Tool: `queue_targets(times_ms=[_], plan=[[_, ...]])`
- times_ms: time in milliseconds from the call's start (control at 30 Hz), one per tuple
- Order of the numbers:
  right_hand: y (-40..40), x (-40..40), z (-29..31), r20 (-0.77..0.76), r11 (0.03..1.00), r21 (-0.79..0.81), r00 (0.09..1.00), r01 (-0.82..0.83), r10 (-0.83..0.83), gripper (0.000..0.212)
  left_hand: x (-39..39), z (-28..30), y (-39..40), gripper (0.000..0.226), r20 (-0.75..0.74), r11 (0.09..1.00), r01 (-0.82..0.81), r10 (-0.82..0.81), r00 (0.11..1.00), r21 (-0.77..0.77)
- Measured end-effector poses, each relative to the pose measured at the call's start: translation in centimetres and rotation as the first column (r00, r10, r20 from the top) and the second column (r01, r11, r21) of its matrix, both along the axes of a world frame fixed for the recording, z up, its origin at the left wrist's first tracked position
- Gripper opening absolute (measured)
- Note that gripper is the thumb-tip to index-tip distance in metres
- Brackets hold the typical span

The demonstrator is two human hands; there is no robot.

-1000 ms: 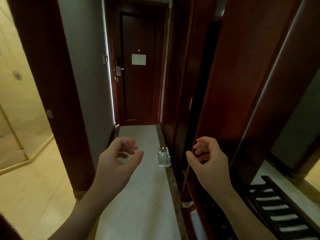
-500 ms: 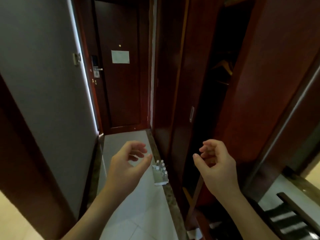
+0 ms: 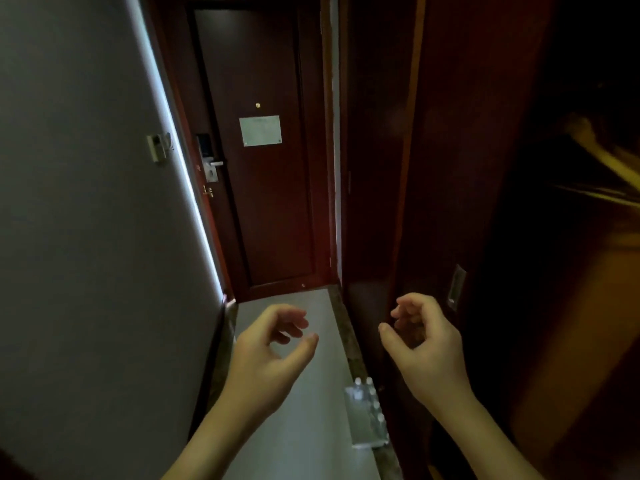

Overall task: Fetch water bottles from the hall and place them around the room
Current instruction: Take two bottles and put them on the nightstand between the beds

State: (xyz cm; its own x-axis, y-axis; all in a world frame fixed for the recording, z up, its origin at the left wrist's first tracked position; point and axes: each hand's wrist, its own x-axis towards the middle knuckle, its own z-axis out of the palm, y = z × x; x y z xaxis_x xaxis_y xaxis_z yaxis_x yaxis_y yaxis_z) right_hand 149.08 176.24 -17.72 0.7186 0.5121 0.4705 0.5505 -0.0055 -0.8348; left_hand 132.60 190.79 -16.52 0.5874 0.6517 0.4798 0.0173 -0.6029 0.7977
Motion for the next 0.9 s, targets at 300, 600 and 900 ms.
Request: queue_targets(times_ms=[300,600,900], plan=[[13.7,13.4,-5.2,-0.041,0.992,-0.082,0.994,0.094,-0.098,0.045,14.9,-4.9,15.7,0.022,-0.063,0.992,0.083,-0.089,0.994,-0.094],[25.1,26.5,-15.6,-0.217,0.913,-0.201,0.893,0.355,-0.395,0.035,34.0,-15.4,29.1,0.017,-0.216,0.900,0.363,-0.415,0.884,-0.241],[30.9,35.0,-41.6,-0.455,0.815,-0.416,0.683,0.403,-0.571,0.038,47.7,-41.1,32.9,0.027,-0.405,0.783,0.316,-0.567,0.717,-0.536]])
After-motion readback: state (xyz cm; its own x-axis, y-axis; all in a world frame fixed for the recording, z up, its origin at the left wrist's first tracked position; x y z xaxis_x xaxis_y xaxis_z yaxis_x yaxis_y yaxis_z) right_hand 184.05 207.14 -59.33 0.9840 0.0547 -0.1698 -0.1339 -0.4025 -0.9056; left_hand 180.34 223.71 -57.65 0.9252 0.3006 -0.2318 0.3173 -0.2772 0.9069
